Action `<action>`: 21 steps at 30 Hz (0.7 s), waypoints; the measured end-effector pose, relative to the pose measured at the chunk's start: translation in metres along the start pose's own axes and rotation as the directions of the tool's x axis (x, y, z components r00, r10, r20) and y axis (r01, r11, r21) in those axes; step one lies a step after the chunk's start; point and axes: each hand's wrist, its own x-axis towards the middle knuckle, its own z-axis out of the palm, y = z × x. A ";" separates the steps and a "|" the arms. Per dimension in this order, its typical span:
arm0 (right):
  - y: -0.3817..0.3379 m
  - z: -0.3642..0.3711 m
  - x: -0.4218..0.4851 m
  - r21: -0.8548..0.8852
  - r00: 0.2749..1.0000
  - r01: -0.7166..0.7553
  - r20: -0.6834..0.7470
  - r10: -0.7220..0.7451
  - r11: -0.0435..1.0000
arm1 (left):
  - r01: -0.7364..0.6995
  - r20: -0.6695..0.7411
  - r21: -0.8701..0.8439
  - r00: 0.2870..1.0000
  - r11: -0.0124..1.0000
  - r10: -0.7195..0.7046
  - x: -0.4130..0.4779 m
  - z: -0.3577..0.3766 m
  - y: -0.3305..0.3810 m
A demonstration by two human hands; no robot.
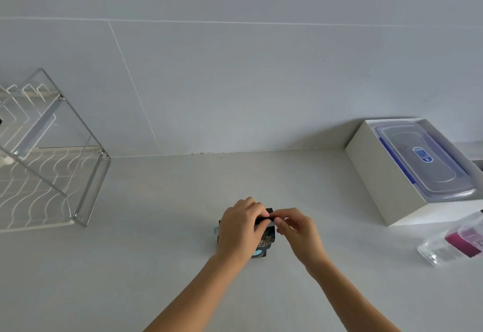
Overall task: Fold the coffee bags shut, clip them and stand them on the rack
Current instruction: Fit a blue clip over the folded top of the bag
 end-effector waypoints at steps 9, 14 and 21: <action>0.013 0.002 0.003 0.066 1.000 -0.028 0.005 0.028 0.997 | 0.060 -0.038 -0.200 0.997 0.978 -0.069 -0.005 0.008 0.000; 0.013 -0.005 0.002 0.123 0.988 -0.137 0.095 0.125 0.983 | 0.012 -0.001 -0.141 1.000 0.990 -0.012 -0.007 0.006 -0.007; 0.003 0.008 -0.001 0.236 0.974 -0.207 0.146 0.176 0.950 | -0.041 0.104 0.023 0.994 0.999 0.038 0.005 0.001 -0.006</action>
